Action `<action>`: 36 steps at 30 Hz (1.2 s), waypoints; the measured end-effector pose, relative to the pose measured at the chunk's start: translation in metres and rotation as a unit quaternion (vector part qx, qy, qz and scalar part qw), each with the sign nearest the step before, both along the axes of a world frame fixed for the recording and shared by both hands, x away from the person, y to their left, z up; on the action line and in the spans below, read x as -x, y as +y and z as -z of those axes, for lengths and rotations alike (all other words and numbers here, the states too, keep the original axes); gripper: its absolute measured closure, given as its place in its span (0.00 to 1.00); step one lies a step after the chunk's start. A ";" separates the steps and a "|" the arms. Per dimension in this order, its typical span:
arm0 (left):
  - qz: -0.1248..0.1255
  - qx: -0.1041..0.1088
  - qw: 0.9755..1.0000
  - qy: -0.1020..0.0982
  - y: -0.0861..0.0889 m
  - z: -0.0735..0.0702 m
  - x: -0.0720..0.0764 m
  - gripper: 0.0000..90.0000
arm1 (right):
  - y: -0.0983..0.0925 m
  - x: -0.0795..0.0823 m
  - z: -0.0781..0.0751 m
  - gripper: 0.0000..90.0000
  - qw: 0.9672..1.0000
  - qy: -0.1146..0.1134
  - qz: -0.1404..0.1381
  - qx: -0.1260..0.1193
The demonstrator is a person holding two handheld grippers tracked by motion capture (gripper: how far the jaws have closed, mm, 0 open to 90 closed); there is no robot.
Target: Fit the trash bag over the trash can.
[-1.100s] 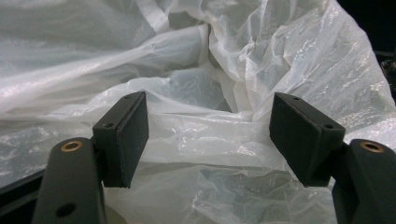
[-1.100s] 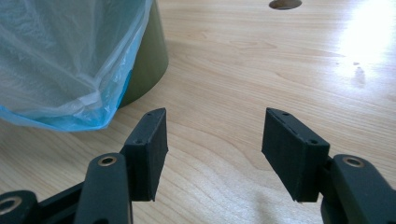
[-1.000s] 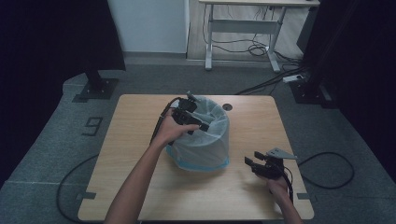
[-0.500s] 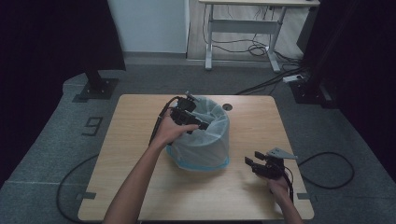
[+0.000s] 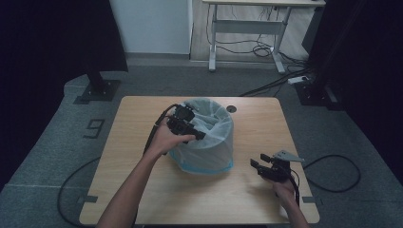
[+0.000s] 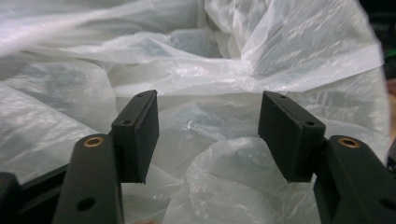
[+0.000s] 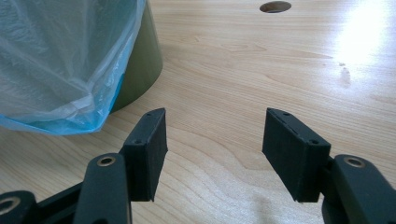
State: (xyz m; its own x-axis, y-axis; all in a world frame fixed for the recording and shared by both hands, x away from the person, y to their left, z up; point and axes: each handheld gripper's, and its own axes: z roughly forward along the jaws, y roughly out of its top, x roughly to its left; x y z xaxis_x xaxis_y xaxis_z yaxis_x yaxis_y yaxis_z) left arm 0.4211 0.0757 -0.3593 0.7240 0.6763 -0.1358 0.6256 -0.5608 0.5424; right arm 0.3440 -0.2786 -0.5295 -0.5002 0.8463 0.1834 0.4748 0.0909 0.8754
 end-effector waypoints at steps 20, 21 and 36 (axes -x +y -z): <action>0.007 0.060 0.998 -0.018 0.010 -0.009 0.009 0.41 | -0.002 0.000 0.001 0.43 1.000 -0.003 0.007 0.001; 0.007 0.065 0.998 -0.025 0.012 -0.011 0.011 0.40 | -0.002 0.000 0.001 0.43 1.000 -0.002 0.008 0.002; -0.007 0.135 0.986 -0.098 0.045 -0.016 0.039 0.39 | -0.003 0.000 -0.001 0.43 1.000 -0.003 0.008 0.004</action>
